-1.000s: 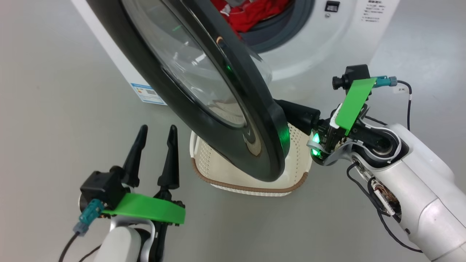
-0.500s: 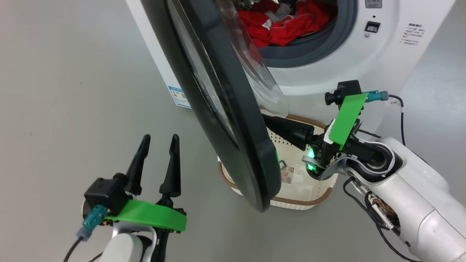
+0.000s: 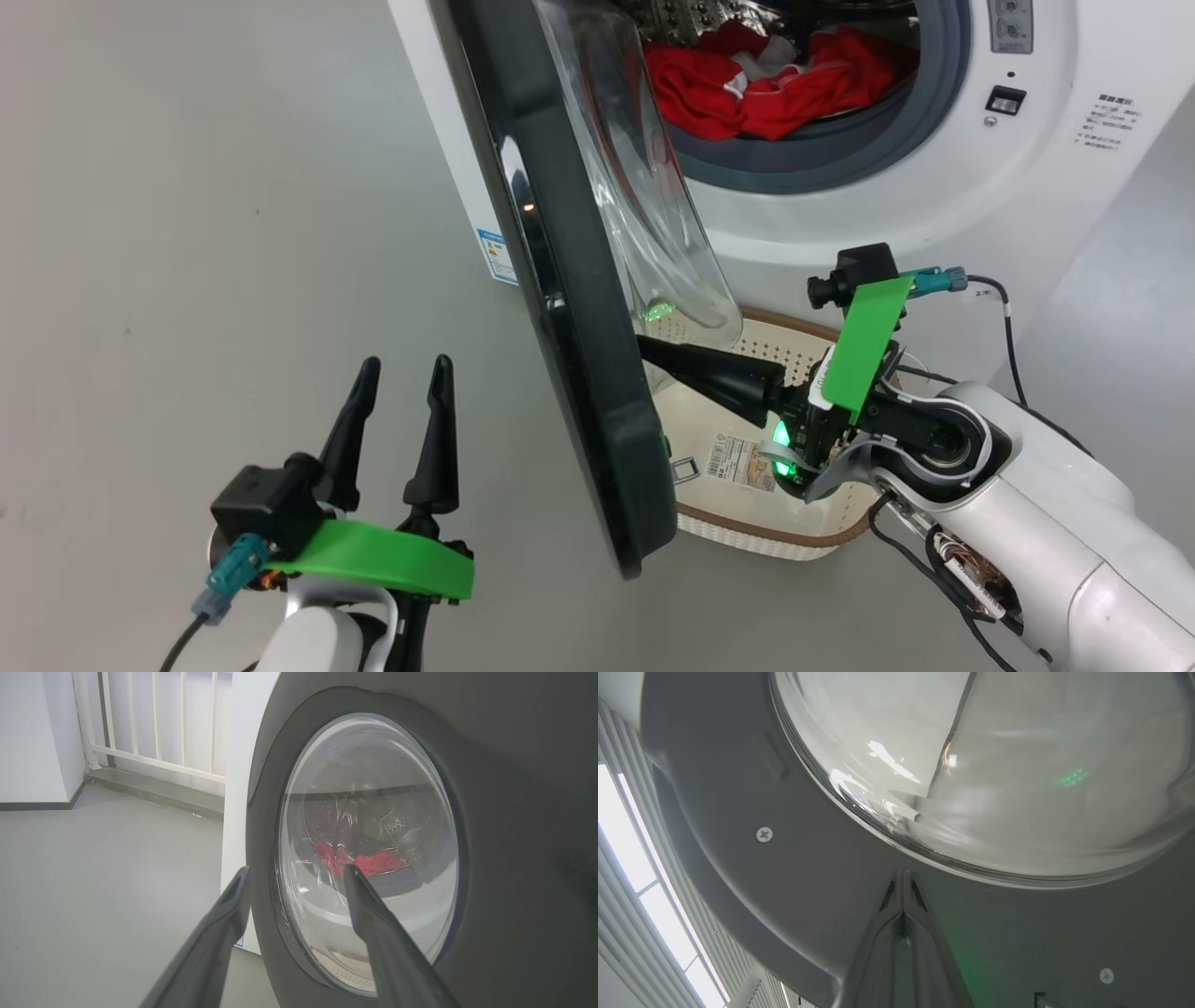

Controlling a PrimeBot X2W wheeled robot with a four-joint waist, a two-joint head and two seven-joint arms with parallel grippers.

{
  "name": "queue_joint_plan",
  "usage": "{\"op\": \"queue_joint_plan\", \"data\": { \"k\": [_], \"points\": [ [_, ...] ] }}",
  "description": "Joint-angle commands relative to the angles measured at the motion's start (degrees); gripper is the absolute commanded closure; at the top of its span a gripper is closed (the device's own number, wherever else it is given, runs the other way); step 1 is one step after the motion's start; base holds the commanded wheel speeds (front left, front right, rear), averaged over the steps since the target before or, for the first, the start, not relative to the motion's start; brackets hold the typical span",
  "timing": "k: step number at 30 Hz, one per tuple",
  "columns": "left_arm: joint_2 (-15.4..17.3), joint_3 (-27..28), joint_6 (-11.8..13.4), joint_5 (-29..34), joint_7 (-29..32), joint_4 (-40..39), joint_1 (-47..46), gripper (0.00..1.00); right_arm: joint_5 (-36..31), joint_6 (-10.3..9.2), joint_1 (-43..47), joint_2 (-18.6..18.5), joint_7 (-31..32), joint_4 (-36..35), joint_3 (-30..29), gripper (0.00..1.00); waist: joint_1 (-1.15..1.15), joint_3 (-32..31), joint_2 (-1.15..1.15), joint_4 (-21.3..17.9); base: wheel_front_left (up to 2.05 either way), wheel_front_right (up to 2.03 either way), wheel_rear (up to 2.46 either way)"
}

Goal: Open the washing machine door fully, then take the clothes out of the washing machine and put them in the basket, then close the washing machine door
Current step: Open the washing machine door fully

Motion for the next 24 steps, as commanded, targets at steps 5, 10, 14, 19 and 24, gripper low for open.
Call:
{"op": "queue_joint_plan", "data": {
  "k": [5,10,14,19,24],
  "points": [
    [1.3,2.4,0.3,-0.3,-0.3,-1.1,0.8,0.00,1.9,0.06,1.2,1.0,-0.6,-2.5,2.5,1.00,0.00,-0.9,0.00,1.5,0.00,0.00,0.00],
    [1.3,2.4,0.3,-0.3,-0.3,-0.9,1.2,0.00,2.9,0.06,1.3,0.7,-1.2,-2.8,3.9,1.00,0.00,-1.4,0.00,2.6,0.00,0.00,0.00],
    [1.3,2.5,0.2,-0.4,-0.3,-0.7,1.4,0.00,3.7,0.06,1.2,0.5,-1.8,-3.2,5.1,1.00,0.00,-1.4,0.00,3.6,0.00,0.00,0.00],
    [1.3,2.6,0.3,-0.6,-0.3,-0.6,1.5,0.00,4.6,0.06,0.8,0.1,-2.5,-3.7,6.5,1.00,0.00,-1.4,0.00,4.8,0.00,0.00,0.00],
    [1.3,3.3,0.6,-0.7,-0.3,-1.3,2.1,0.00,5.6,0.06,-0.2,0.3,-2.5,-3.7,8.1,1.00,0.00,-1.2,0.00,5.0,0.00,0.00,0.00]
  ]
}}
